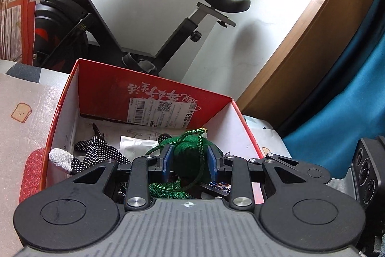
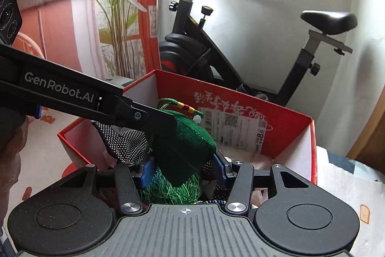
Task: Organize soft objects
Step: 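Lower the green pouch into the box and open both tools, then move both tools down to the grey knit cloth beside the box, then pinch the grey cloth with the right tool while the left tool pinches another part, then lift the grey cloth with both tools and carry it over the box, then lower the grey cloth into the box and open both tools, then move both tools down to the black snack packet beside the box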
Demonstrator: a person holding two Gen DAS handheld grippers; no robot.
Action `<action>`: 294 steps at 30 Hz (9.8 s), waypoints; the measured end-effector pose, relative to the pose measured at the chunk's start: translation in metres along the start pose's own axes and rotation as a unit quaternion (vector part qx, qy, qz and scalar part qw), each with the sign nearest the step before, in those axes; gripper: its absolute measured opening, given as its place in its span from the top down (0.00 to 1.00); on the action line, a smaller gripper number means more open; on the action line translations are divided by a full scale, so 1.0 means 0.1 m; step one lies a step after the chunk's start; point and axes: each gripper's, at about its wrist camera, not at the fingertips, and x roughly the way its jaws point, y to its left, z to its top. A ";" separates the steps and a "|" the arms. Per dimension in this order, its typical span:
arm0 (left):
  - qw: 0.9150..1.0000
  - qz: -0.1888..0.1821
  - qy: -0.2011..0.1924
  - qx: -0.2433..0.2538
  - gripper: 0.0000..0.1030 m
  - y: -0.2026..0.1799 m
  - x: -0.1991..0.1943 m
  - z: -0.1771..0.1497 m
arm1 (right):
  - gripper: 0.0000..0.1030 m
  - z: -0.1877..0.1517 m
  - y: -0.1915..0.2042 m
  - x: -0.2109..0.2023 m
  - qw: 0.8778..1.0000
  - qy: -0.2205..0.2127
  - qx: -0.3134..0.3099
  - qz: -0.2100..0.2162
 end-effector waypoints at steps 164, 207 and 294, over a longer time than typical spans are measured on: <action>0.973 0.076 -0.206 0.069 0.92 -0.35 -1.59 0.00 | 0.95 0.41 -0.04 -1.45 0.977 -0.162 -0.081 -0.113; 0.984 0.143 -0.015 0.107 0.73 0.27 -0.07 0.25 | 0.93 -0.05 -0.59 0.25 0.991 0.035 -0.065 -0.110; 0.996 0.031 0.080 0.006 0.71 0.58 -0.39 -1.59 | 0.54 -1.59 0.92 -0.21 0.994 0.095 -0.020 0.046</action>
